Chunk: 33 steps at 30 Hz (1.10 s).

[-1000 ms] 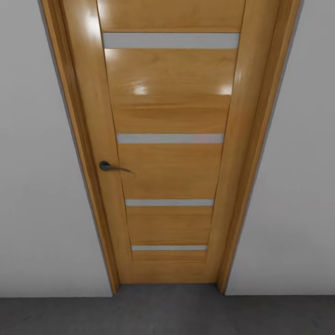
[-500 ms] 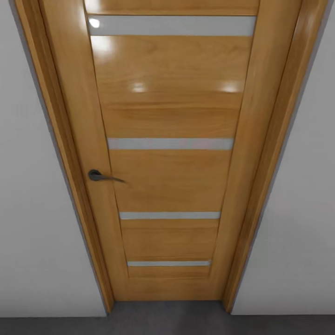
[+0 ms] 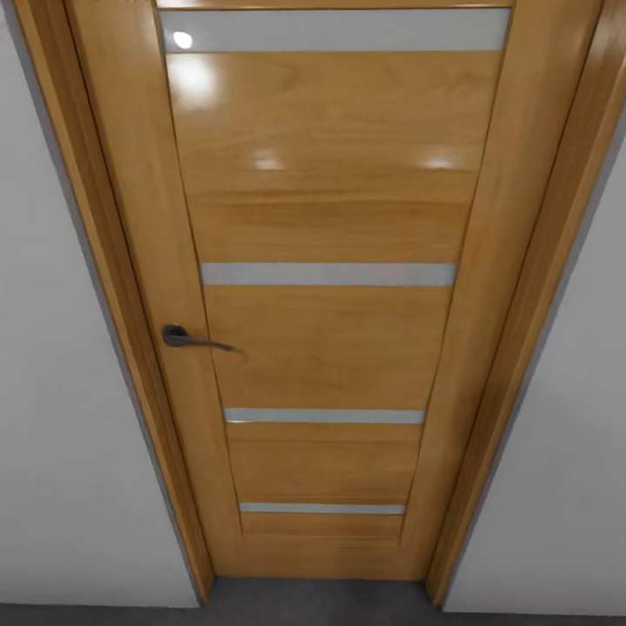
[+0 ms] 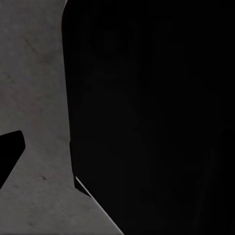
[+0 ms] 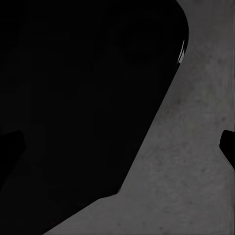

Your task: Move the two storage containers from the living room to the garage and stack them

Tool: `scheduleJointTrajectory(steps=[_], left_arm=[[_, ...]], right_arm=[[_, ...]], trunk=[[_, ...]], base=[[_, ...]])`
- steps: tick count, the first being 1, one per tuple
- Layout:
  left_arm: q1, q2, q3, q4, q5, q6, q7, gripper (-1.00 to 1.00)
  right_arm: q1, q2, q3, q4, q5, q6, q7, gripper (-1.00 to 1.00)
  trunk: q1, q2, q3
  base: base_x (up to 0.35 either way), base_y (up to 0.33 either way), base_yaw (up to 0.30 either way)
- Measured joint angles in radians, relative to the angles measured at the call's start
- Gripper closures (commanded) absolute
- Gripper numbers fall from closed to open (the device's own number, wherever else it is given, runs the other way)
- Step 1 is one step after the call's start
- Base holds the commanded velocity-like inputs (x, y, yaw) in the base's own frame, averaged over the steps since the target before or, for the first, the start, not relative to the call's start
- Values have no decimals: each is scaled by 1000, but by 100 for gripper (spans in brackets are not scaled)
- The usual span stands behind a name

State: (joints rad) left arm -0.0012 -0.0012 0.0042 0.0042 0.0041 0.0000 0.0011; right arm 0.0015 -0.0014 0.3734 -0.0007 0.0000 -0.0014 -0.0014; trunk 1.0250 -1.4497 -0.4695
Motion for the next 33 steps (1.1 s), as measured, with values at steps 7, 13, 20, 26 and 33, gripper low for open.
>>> scheduleJointTrajectory(steps=[7,13,20,26,33], left_arm=[[0,0,0,0,-2,0,0,-100],[0,0,0,0,-2,0,0,-100],[0,0,-1,0,-2,0,0,-100],[0,0,-1,0,-3,0,0,-100],[0,0,-2,0,-3,0,0,-100]], right_arm=[[0,0,0,-1,0,0,0,-100],[0,0,0,-1,0,0,0,-100],[0,0,0,-1,0,0,0,-100],[0,0,1,-1,0,0,0,-100],[0,1,1,-1,0,0,0,-100]], trunk=[[0,0,0],[0,0,0],[0,0,0],[0,0,0],[0,0,0]], base=[[2,0,147],[0,0,11],[0,0,43],[0,0,160],[0,0,29]])
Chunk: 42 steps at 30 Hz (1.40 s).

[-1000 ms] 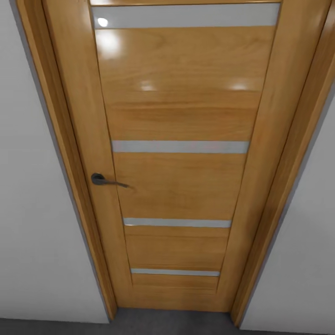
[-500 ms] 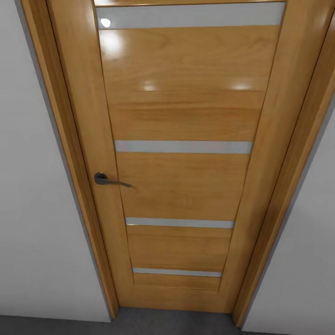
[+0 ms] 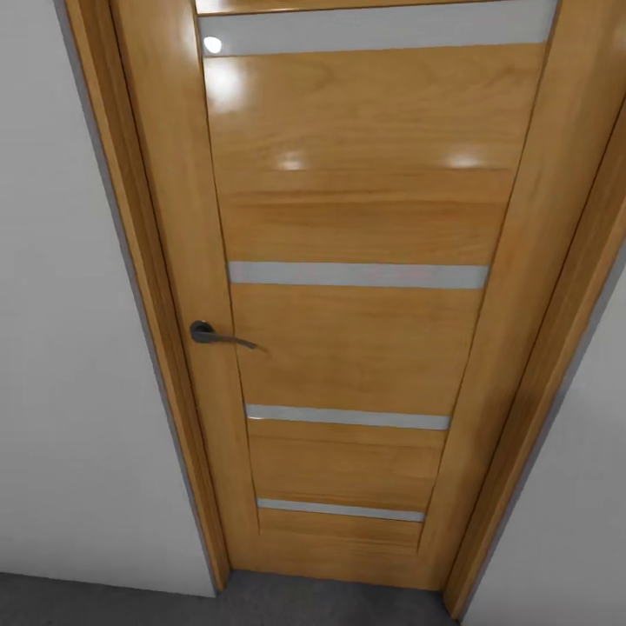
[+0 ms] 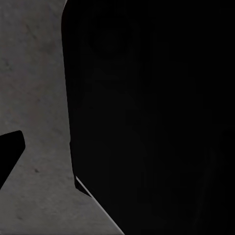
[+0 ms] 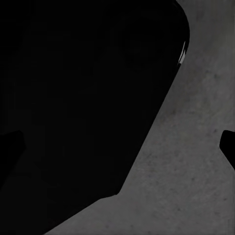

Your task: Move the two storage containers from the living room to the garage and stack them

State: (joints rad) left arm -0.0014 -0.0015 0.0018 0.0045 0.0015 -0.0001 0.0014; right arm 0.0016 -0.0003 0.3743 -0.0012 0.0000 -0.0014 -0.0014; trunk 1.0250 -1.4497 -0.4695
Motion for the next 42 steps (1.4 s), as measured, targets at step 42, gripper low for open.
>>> scheduleJointTrajectory(steps=[42], left_arm=[[0,-5,-9,0,-13,0,2,-100]], right_arm=[[0,2,4,1,0,0,0,-100]], trunk=[[0,0,0]], base=[[8,-42,-23]])
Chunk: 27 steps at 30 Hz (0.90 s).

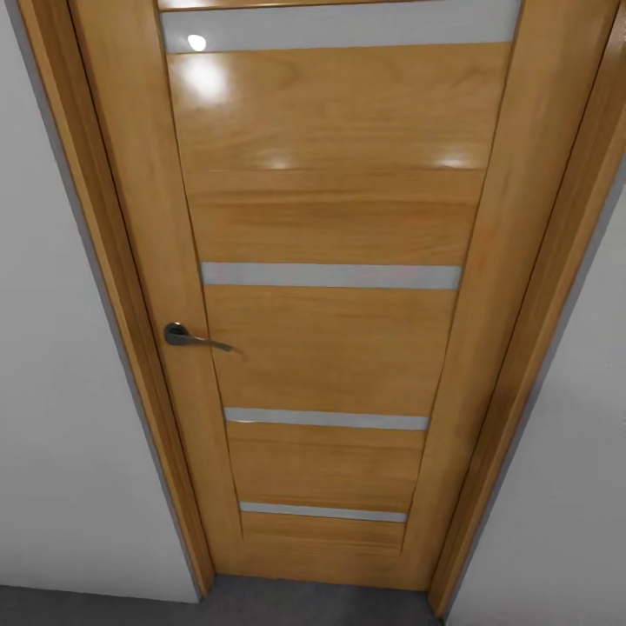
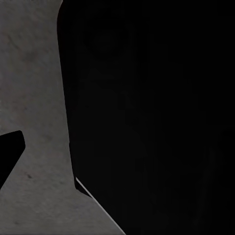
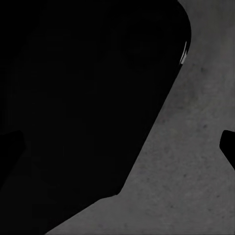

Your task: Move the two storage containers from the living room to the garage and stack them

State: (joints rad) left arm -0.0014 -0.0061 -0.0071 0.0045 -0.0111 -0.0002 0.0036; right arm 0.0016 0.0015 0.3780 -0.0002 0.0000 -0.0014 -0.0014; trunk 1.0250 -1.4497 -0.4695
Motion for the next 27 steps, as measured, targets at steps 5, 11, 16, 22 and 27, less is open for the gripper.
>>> scheduleJointTrajectory(steps=[5,11,16,22,27], left_arm=[[0,0,0,0,0,0,-1,-100],[0,0,0,0,0,0,-1,-100],[0,0,0,0,0,0,-1,-100],[0,0,0,0,0,0,-1,-100],[0,0,0,0,0,0,-1,-100]], right_arm=[[0,0,0,0,0,0,0,-100],[0,-1,0,0,0,0,2,-100],[0,-1,0,0,0,0,3,-100],[0,-1,0,0,0,0,3,-100],[0,-1,0,0,0,0,3,-100]], trunk=[[0,0,0],[0,0,0],[0,0,0],[0,0,0],[0,0,0]], base=[[0,0,-4],[0,0,0],[0,0,0],[0,0,0],[0,0,0]])
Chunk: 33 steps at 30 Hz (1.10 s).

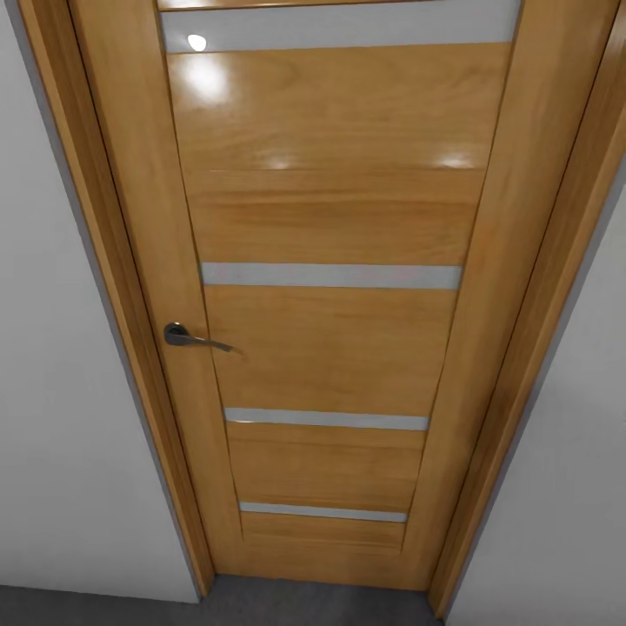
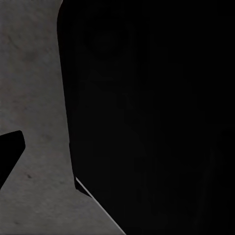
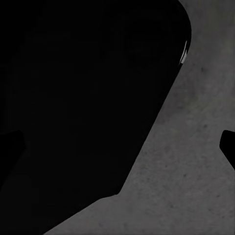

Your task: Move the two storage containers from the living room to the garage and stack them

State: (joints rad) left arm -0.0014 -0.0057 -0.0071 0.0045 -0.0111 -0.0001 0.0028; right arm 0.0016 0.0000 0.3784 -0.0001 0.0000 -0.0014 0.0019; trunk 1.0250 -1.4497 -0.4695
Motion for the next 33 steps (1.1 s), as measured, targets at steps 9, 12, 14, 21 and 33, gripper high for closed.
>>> scheduleJointTrajectory(steps=[9,12,14,21,33], left_arm=[[0,0,0,0,0,0,0,-100],[0,0,0,0,0,0,0,-100],[0,0,0,0,0,0,0,-100],[-1,-3,0,0,3,-1,0,-100],[-1,15,1,-48,2,-5,0,-100]], right_arm=[[0,0,0,0,0,0,1,-100],[0,1,1,0,0,0,1,-100],[0,1,2,0,2,0,1,-100],[0,2,1,0,7,1,7,-100],[0,10,35,0,6,-3,6,-100]], trunk=[[0,0,0],[0,0,0],[0,0,0],[0,0,0],[0,0,0]], base=[[0,0,0],[0,0,0],[0,0,0],[0,0,0],[0,0,-3]])
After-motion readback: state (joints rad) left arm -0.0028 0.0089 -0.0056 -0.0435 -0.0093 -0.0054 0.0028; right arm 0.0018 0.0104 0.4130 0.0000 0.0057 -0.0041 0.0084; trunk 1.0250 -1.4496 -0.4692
